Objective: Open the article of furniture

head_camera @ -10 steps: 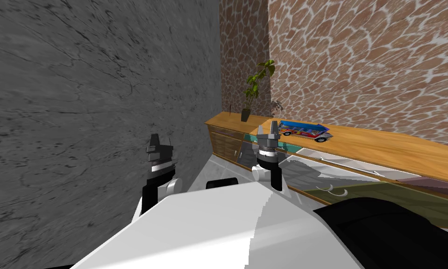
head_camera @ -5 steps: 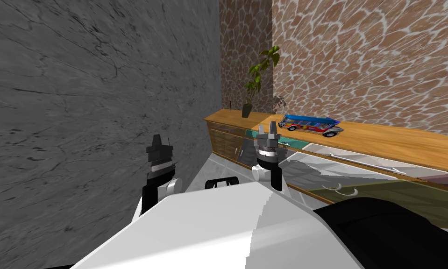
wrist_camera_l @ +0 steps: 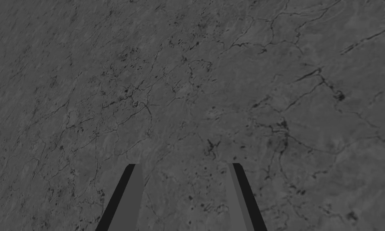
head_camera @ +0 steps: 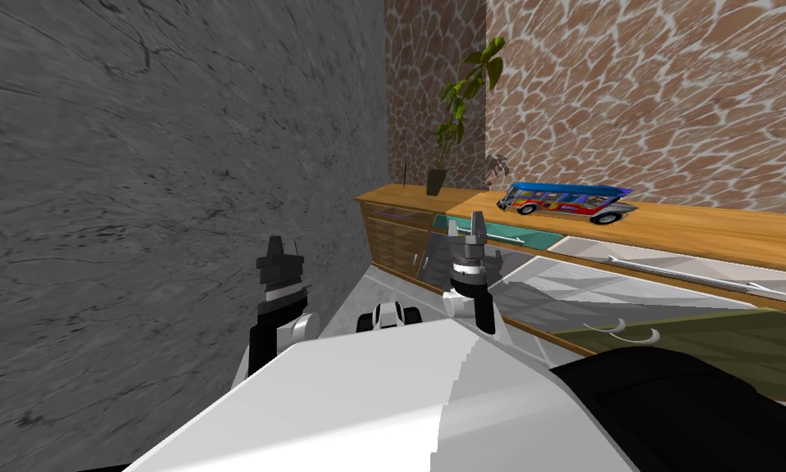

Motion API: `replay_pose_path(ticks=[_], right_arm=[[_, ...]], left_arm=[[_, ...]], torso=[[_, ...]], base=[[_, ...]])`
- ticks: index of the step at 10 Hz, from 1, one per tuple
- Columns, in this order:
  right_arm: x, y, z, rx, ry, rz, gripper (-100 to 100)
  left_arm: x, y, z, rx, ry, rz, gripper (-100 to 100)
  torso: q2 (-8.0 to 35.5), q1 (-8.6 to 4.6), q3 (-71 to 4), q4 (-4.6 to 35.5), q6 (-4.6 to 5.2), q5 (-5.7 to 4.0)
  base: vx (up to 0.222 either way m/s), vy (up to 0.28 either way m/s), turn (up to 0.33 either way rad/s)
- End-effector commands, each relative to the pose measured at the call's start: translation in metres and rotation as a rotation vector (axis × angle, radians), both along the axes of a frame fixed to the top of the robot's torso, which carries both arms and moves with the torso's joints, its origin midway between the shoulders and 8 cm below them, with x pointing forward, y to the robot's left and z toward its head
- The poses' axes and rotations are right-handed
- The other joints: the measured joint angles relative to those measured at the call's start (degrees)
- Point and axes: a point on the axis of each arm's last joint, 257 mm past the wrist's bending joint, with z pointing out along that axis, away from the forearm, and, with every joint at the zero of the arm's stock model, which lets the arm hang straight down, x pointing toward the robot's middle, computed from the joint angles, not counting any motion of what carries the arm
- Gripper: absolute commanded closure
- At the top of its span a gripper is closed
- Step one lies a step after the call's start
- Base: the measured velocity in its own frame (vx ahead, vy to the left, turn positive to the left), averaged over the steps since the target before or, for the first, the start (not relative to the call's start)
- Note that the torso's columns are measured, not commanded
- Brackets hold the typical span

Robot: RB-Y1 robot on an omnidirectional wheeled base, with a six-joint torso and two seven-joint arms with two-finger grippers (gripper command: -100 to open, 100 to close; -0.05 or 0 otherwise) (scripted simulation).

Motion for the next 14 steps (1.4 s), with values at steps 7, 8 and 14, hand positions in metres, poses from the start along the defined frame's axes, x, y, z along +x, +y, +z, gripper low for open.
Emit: replay_pose_path(ticks=[7,8,14], right_arm=[[0.018,0.057,-0.005,-0.304,-0.02,0.011,-100],[0.018,0.06,-0.006,-0.323,-0.02,0.004,-100],[0.028,0.097,-0.012,-0.515,-0.059,-0.013,-100]], left_arm=[[0.0,0.0,0.0,0.0,0.0,0.0,0],[0.0,0.0,0.0,0.0,0.0,0.0,0],[0.0,0.0,0.0,0.0,0.0,0.0,0]], torso=[[0.22,0.05,-0.3,0.24,0.0,0.01],[0.21,0.04,-0.31,0.23,0.0,0.01],[0.24,0.1,-0.29,0.24,0.0,0.03]], base=[[0.006,-0.023,-0.004],[0.007,-0.022,0.001],[0.009,-0.024,-0.005]])
